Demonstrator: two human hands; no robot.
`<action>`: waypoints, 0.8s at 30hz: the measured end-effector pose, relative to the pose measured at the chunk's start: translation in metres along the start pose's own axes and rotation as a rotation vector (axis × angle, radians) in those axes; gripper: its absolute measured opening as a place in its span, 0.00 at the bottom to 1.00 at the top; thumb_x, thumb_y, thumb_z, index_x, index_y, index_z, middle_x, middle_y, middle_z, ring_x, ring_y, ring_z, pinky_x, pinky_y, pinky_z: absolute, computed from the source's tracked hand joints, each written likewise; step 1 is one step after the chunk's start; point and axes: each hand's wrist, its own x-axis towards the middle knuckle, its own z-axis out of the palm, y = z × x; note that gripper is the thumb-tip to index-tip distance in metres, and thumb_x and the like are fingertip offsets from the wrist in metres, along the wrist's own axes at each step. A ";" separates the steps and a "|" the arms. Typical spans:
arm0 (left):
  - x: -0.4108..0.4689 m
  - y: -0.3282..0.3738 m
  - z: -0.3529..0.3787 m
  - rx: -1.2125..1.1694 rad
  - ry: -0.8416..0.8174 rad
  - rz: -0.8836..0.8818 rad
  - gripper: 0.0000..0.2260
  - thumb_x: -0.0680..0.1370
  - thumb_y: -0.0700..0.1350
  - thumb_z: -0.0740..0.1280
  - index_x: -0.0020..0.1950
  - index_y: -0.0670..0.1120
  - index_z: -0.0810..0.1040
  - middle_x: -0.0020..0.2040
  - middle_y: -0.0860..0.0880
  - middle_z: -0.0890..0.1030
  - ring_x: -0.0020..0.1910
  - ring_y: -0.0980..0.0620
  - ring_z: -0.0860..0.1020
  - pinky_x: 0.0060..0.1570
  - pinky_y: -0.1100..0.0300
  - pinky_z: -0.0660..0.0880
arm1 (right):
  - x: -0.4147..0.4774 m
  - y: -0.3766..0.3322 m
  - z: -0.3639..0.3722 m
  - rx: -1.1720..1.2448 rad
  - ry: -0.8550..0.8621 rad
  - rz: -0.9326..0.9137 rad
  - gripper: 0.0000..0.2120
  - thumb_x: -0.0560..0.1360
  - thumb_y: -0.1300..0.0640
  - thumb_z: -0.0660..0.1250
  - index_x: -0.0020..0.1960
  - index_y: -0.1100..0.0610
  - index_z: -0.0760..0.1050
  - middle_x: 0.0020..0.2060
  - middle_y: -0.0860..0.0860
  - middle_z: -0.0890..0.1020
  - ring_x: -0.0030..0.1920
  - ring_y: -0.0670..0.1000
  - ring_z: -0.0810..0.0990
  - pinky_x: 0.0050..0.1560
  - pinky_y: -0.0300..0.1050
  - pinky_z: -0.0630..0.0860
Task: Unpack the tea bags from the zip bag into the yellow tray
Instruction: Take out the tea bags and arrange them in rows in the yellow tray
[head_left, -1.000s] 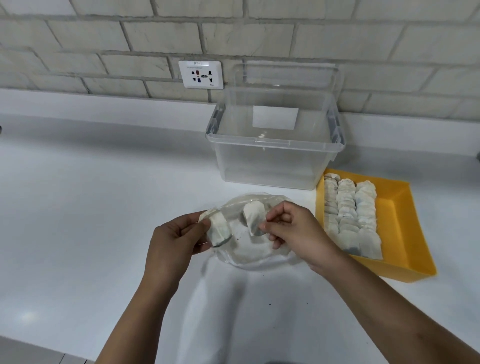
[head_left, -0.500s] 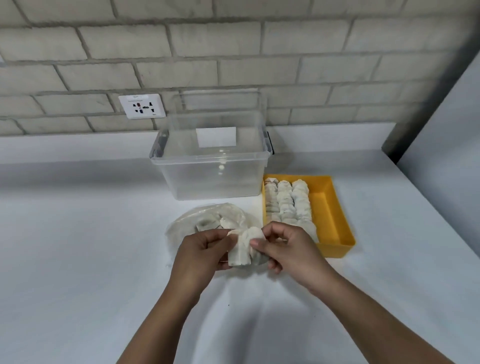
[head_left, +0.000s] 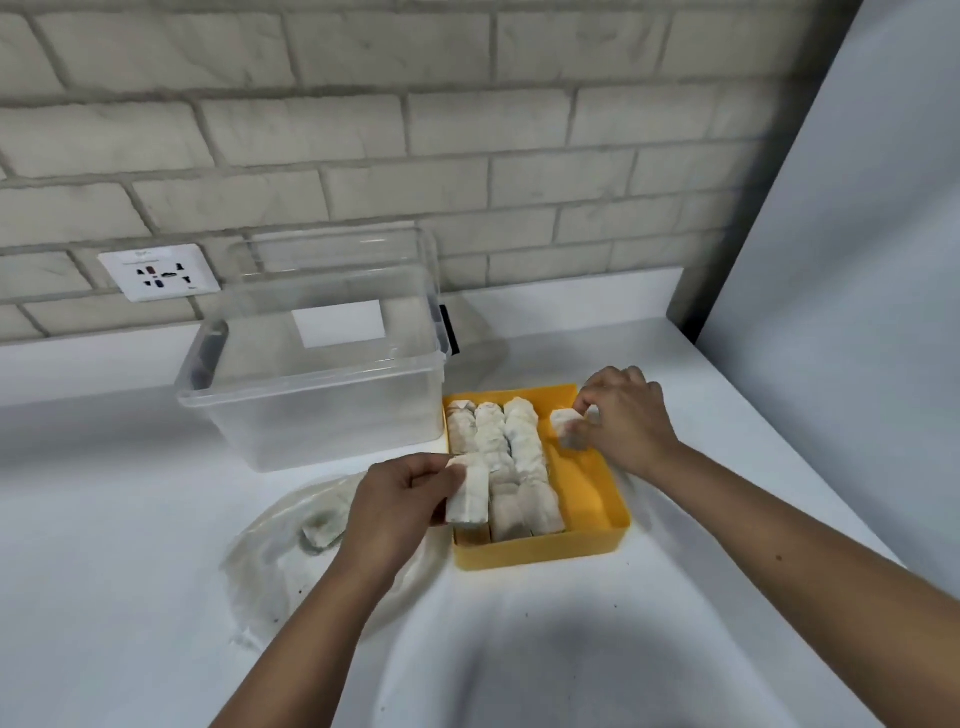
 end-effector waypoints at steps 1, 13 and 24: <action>0.006 0.000 0.004 0.016 -0.003 0.013 0.04 0.77 0.39 0.71 0.48 0.44 0.86 0.40 0.45 0.87 0.46 0.41 0.86 0.52 0.47 0.82 | 0.006 0.004 0.007 -0.031 -0.021 0.025 0.11 0.73 0.43 0.69 0.51 0.48 0.82 0.65 0.47 0.74 0.67 0.53 0.66 0.61 0.50 0.62; 0.034 -0.009 0.023 0.102 -0.056 0.010 0.03 0.77 0.46 0.72 0.48 0.50 0.86 0.39 0.49 0.87 0.42 0.52 0.85 0.50 0.57 0.78 | 0.046 0.009 0.043 0.133 -0.051 0.223 0.09 0.73 0.42 0.69 0.50 0.44 0.83 0.77 0.50 0.60 0.78 0.55 0.47 0.75 0.59 0.45; 0.037 -0.011 0.020 0.018 -0.061 -0.033 0.04 0.77 0.43 0.72 0.49 0.47 0.86 0.43 0.50 0.88 0.45 0.52 0.86 0.53 0.56 0.80 | 0.039 0.003 0.041 0.025 0.147 0.194 0.14 0.74 0.40 0.67 0.51 0.47 0.82 0.68 0.49 0.74 0.72 0.53 0.64 0.70 0.55 0.57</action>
